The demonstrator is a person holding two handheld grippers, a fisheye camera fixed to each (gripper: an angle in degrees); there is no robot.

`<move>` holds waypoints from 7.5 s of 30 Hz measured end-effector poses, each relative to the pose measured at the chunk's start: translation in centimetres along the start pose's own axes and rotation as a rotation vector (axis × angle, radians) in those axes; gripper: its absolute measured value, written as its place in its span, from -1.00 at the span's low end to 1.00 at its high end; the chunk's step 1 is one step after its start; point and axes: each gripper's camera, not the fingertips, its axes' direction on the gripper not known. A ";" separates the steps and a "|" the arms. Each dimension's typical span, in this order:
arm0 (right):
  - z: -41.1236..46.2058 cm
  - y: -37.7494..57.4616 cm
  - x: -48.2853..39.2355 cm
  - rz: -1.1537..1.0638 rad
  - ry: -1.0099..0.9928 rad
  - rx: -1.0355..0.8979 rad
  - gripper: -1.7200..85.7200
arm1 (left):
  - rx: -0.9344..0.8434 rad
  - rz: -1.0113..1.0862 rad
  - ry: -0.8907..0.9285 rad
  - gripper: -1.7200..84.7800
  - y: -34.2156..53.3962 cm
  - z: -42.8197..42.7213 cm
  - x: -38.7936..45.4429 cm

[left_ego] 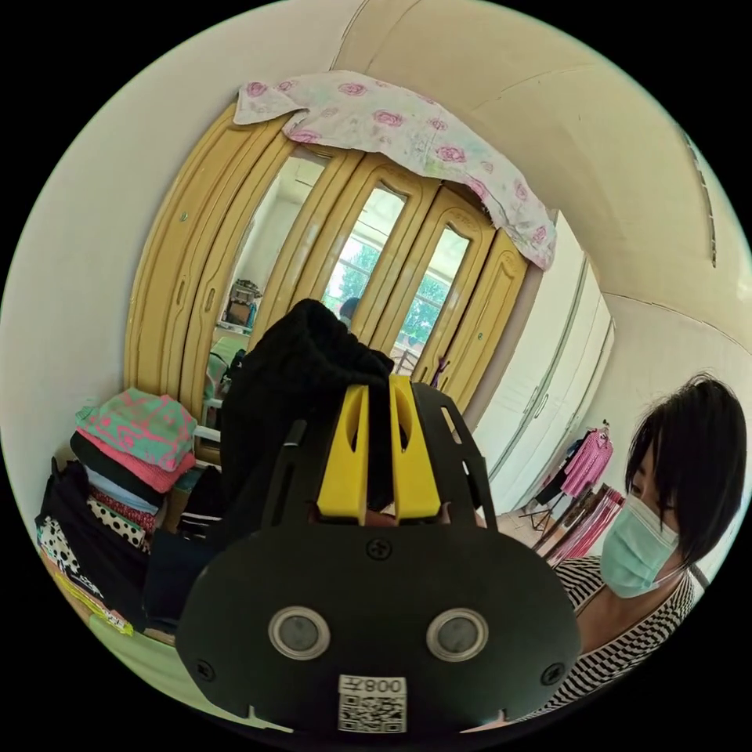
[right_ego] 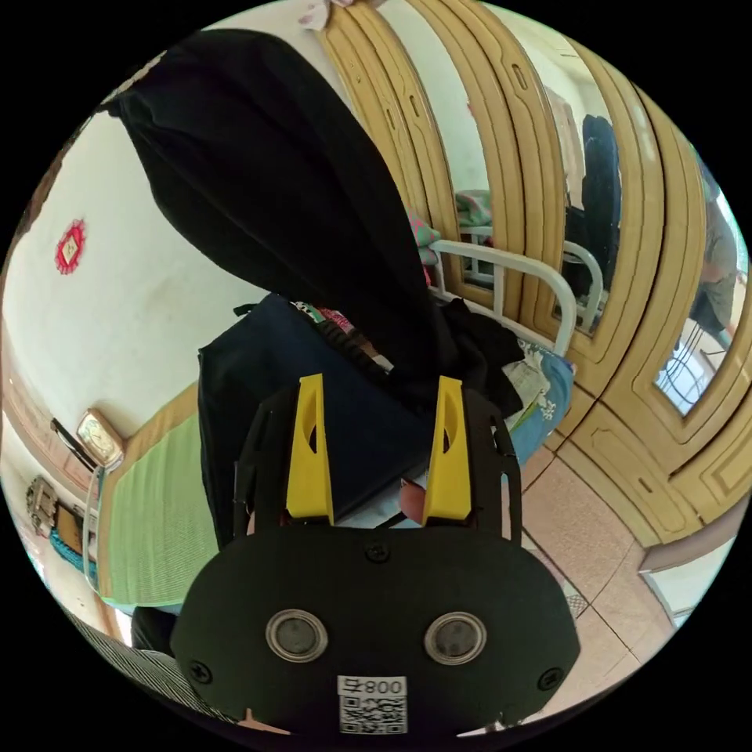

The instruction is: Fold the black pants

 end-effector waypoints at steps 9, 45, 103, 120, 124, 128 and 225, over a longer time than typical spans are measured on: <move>-3.8 -0.8 -5.9 -0.007 0.028 0.048 -0.49 | 0.083 0.092 -0.013 -0.89 -15.0 -12.2 13.3; -22.1 -14.0 -54.3 -0.788 -0.590 -0.161 -0.91 | 0.597 -0.181 -0.940 -0.88 -33.1 -101.5 59.6; 10.1 -10.5 -111.9 -1.144 -0.272 -0.802 -0.85 | -0.064 -1.370 -1.276 -0.71 1.1 -131.3 43.2; 13.0 -13.0 -123.9 -1.258 -0.380 -0.808 -0.80 | -0.681 -1.370 -1.381 -0.92 5.9 -129.6 34.8; 13.6 -13.0 -124.2 -1.285 -0.319 -0.807 -0.94 | -0.648 -1.323 -1.409 -0.95 5.3 -129.0 35.4; 13.5 -14.7 -123.6 -1.246 -0.321 -0.822 -0.96 | -0.528 -1.233 -1.453 -0.96 2.8 -129.1 37.2; 16.5 -37.7 -124.9 -0.985 -0.103 -0.900 -0.80 | -0.450 -1.404 -1.387 -0.91 11.4 -135.9 26.0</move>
